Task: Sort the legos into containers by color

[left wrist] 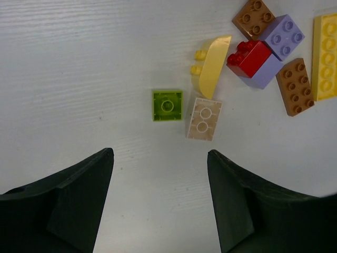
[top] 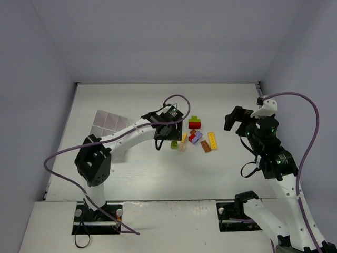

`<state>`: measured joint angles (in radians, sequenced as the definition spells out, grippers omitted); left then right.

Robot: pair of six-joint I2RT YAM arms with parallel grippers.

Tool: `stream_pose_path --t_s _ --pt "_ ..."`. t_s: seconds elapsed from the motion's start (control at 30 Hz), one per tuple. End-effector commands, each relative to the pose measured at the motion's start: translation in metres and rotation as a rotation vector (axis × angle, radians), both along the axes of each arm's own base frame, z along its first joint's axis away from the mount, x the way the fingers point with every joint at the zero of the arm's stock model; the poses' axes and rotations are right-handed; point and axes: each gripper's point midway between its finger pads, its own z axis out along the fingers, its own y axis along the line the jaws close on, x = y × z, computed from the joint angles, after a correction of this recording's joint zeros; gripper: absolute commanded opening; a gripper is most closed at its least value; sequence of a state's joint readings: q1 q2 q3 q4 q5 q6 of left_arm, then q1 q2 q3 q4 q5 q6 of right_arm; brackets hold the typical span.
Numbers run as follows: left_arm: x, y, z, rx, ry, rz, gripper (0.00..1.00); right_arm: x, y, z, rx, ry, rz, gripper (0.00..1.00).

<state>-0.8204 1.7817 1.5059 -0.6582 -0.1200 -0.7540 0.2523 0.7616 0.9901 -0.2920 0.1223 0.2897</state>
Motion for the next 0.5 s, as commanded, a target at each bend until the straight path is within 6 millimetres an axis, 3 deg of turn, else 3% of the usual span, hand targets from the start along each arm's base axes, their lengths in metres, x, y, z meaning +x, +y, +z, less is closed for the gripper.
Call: stream_pose_path --t_s 0.0,0.1,0.47 --pt "0.024 -0.023 0.026 -0.076 -0.089 0.033 0.65 0.001 0.005 0.009 0.032 -0.032 0.017 0.99" --pt "0.032 -0.029 0.009 -0.048 -0.077 0.041 0.58 -0.001 0.007 0.006 0.037 -0.021 0.025 0.99" --pt "0.043 -0.036 -0.04 0.025 -0.023 0.072 0.52 -0.009 0.015 -0.002 0.05 0.0 0.075 0.99"
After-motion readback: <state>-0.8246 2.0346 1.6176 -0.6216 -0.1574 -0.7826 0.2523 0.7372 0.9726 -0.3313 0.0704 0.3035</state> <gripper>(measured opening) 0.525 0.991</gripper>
